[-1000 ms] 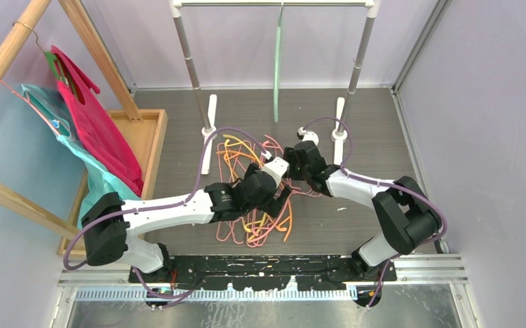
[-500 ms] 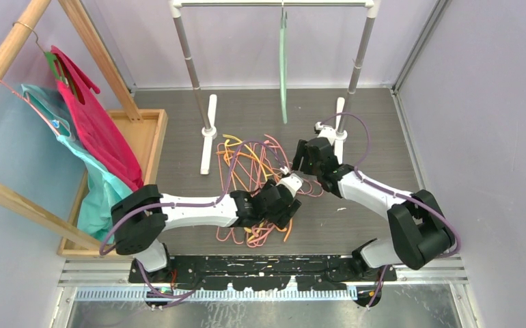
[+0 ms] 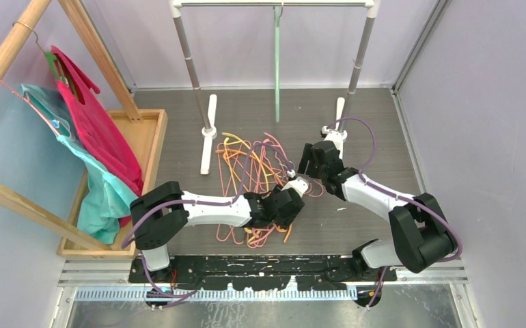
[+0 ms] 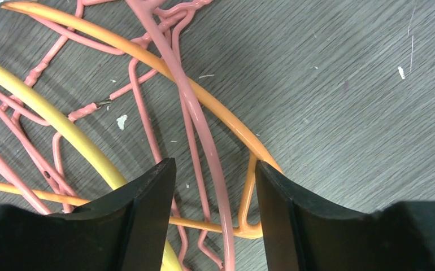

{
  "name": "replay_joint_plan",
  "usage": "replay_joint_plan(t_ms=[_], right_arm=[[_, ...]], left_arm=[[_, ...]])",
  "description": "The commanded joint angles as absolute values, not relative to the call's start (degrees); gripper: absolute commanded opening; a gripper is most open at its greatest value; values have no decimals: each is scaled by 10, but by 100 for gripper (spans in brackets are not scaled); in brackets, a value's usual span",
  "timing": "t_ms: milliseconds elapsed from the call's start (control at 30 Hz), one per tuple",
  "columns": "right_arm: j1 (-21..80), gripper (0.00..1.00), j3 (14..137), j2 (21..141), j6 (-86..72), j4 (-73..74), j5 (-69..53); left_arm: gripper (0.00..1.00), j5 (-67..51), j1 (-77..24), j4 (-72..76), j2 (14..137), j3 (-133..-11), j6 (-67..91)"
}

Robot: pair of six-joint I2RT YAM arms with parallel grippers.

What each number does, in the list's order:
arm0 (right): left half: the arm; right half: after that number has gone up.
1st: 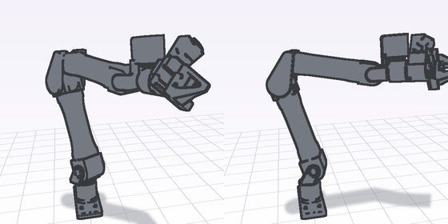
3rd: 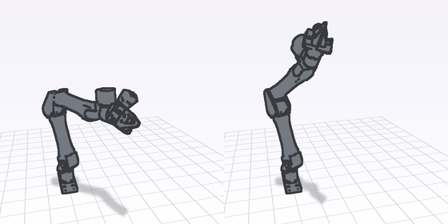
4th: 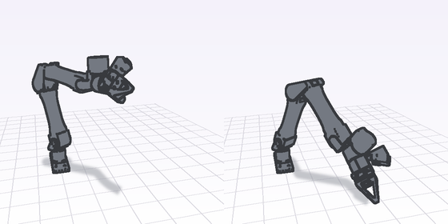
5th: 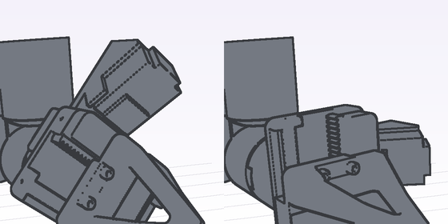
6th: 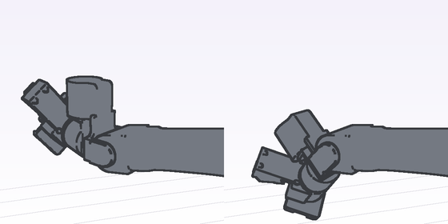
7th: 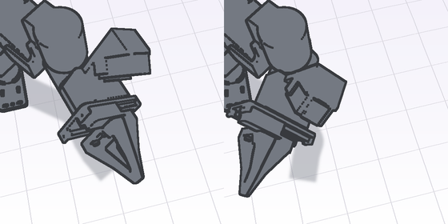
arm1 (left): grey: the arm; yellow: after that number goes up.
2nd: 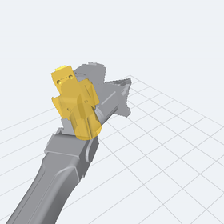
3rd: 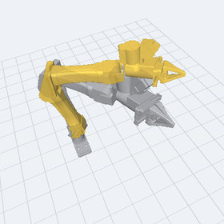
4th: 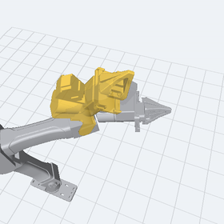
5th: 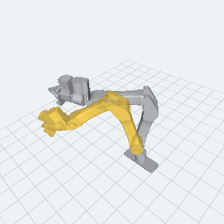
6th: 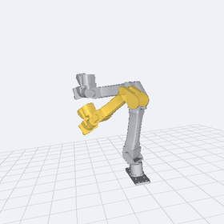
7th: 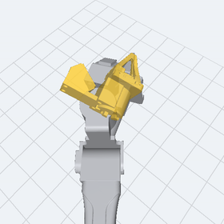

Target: Organize the hangers

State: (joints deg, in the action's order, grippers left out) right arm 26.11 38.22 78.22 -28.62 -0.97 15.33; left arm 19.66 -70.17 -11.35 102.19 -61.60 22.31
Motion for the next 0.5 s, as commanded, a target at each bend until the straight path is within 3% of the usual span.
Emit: replay_joint_plan(t_ms=[0, 67, 300, 400, 467], right_arm=[[255, 72, 378, 761, -279, -27, 153], [252, 72, 375, 760, -279, -29, 152], [248, 72, 369, 754, -279, -30, 150], [246, 71, 367, 752, -279, -31, 150], [246, 71, 366, 751, -279, -31, 150]], left_arm=[[53, 228, -705, -97, 1034, -631, 236], [49, 232, -705, -96, 1039, -628, 238], [20, 253, -704, -95, 1042, -612, 239], [2, 267, -704, -100, 1040, -604, 239], [0, 274, -704, -105, 1035, -600, 233]])
